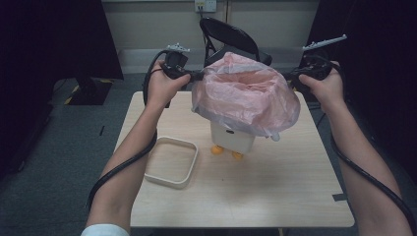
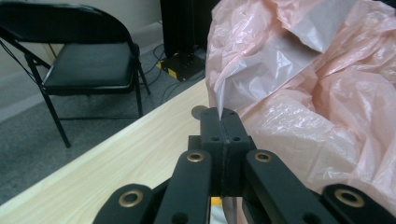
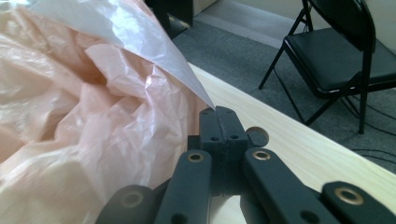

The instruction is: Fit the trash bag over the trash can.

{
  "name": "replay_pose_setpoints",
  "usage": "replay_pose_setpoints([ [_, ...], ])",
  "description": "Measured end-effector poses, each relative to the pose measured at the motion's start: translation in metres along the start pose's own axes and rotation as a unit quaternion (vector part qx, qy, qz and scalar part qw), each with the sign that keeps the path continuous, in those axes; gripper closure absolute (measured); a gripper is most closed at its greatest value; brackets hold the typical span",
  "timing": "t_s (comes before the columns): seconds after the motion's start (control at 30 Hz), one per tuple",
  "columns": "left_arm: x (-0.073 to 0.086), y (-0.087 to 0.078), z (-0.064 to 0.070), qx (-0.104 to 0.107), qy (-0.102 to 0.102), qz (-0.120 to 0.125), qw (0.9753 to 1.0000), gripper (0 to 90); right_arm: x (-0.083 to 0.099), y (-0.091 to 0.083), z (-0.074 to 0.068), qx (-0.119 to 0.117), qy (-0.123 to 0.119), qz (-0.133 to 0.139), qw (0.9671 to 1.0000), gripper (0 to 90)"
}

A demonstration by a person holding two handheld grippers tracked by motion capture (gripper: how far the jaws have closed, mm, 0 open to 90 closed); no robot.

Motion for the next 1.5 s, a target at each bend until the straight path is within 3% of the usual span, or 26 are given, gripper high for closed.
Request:
replay_pose_setpoints([
  [0.13,-0.004,0.005,-0.003,-0.008,-0.009,0.004,0.9999,90.0,0.001,0.001,-0.004,0.013,-0.009,-0.013,0.9998,90.0],
  [0.23,-0.006,0.01,-0.004,-0.004,-0.015,0.009,0.9998,90.0,0.006,0.013,-0.002,0.008,-0.003,-0.032,0.9994,90.0],
  [0.37,-0.012,0.012,-0.002,-0.007,-0.006,0.013,0.9999,90.0,0.019,0.035,0.0,-0.017,0.008,-0.057,0.9982,90.0],
  [0.47,-0.014,0.017,-0.009,-0.02,-0.014,0.007,0.9997,90.0,0.023,0.043,0.002,-0.022,0.019,-0.048,0.9984,90.0],
  [0.57,-0.005,0.031,-0.021,-0.029,-0.043,-0.028,0.9983,90.0,0.018,0.042,0.001,-0.023,0.021,-0.029,0.9991,90.0],
  [0.63,0.006,0.043,-0.027,-0.016,-0.067,-0.054,0.9961,90.0,0.012,0.037,-0.002,-0.028,0.022,-0.01,0.9993,90.0],
  [0.67,0.011,0.051,-0.027,0.009,-0.08,-0.062,0.9949,90.0,0.009,0.036,-0.003,-0.028,0.019,-0.004,0.9994,90.0],
  [0.7,0.014,0.054,-0.026,0.017,-0.082,-0.061,0.9946,90.0,0.007,0.036,-0.005,-0.019,0.015,-0.001,0.9997,90.0],
  [0.8,0.013,0.057,-0.019,0.016,-0.071,-0.047,0.9962,90.0,0.011,0.045,-0.006,-0.015,0.009,-0.013,0.9998,90.0],
  [0.87,0.007,0.051,-0.015,0.041,-0.082,-0.009,0.9957,90.0,0.02,0.056,-0.004,-0.012,0.014,-0.04,0.9991,90.0],
  [0.9,0.003,0.046,-0.015,0.025,-0.068,0.007,0.9973,90.0,0.027,0.063,-0.001,-0.008,0.019,-0.048,0.9986,90.0],
  [0.93,0.002,0.044,-0.015,0.022,-0.064,0.003,0.9977,90.0,0.036,0.071,0.003,-0.021,0.034,-0.057,0.9976,90.0],
  [0.97,0.001,0.043,-0.015,0.019,-0.061,0.002,0.9979,90.0,0.041,0.075,0.005,-0.035,0.05,-0.049,0.9969,90.0],
  [1.03,0.002,0.043,-0.017,0.007,-0.055,-0.022,0.9982,90.0,0.044,0.077,0.005,-0.058,0.064,-0.034,0.9957,90.0],
  [1.07,0.005,0.044,-0.018,0.007,-0.058,-0.036,0.9977,90.0,0.043,0.075,0.004,-0.055,0.061,-0.029,0.9963,90.0],
  [1.13,0.014,0.048,-0.023,-0.012,-0.062,-0.058,0.9963,90.0,0.036,0.068,-0.001,-0.041,0.044,-0.02,0.998,90.0],
  [1.17,0.019,0.051,-0.025,0.003,-0.075,-0.067,0.9949,90.0,0.03,0.062,-0.005,-0.037,0.037,-0.007,0.9986,90.0],
  [1.23,0.027,0.054,-0.025,-0.001,-0.079,-0.079,0.9938,90.0,0.022,0.056,-0.008,-0.026,0.03,-0.009,0.9992,90.0],
  [1.37,0.031,0.046,-0.016,0.022,-0.079,-0.057,0.995,90.0,0.026,0.058,-0.006,-0.002,0.024,-0.028,0.9993,90.0],
  [1.43,0.03,0.037,-0.013,0.013,-0.067,-0.046,0.9966,90.0,0.039,0.064,-0.002,-0.007,0.034,-0.037,0.9987,90.0],
  [1.5,0.029,0.029,-0.013,0.011,-0.06,-0.032,0.9976,90.0,0.048,0.068,0.001,-0.026,0.051,-0.025,0.998,90.0],
])
Point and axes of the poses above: each handheld gripper's, and its own axes: y roughly forward along the jaws, x roughly out of its underside, z roughly to its right, the point moved 4 cm from there along y, roughly forward along the jaws, and after that the axes turned 8 degrees about -z, right-handed, at the moved point
